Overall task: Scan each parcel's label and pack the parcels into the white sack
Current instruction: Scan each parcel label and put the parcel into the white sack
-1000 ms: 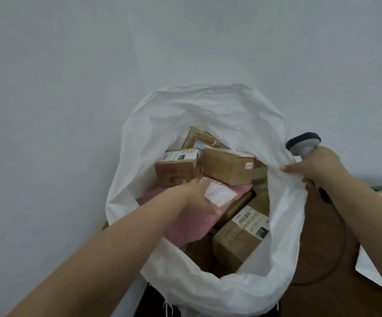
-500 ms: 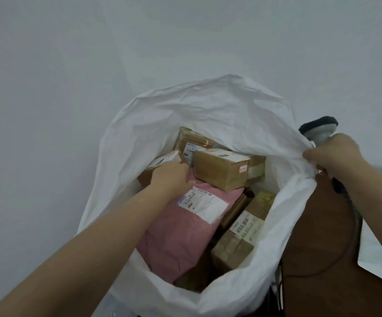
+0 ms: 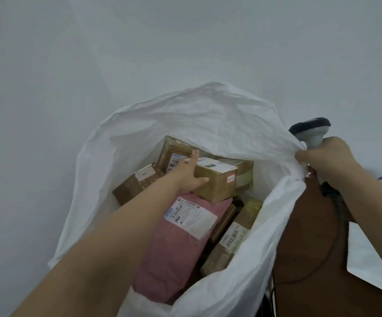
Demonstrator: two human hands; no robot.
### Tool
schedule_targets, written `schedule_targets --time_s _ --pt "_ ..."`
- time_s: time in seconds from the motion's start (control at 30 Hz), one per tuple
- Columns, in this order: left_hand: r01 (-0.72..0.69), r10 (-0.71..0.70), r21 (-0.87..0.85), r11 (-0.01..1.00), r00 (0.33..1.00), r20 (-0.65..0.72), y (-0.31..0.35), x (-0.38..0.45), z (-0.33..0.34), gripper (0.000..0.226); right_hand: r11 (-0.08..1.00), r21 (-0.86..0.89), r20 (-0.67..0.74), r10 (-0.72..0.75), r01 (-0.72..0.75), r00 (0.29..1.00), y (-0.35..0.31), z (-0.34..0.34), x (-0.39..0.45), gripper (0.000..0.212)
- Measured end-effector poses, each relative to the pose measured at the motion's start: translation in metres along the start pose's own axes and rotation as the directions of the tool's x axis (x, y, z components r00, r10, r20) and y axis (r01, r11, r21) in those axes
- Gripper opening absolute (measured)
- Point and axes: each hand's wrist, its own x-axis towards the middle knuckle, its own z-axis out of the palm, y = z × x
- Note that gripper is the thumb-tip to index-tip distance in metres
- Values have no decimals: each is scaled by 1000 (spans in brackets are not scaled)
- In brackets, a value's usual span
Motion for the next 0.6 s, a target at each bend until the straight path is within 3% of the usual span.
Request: schedule_targets --time_s 0.1,0.27,0.47,0.6 --pt "36 -30 -47 998 992 123 37 1 16 84 992 114 -36 -43 46 998 -6 -4 3 15" --pt "-73 115 -202 977 971 208 50 -10 31 81 981 191 53 22 -31 998 3 0 2 25" --pt "-211 143 -313 926 963 -226 41 -18 5 58 913 367 134 136 -176 982 20 -16 -18 42" --pt "-379 169 -331 864 839 -518 79 -20 -17 38 819 422 284 288 -389 915 47 -42 -30 36"
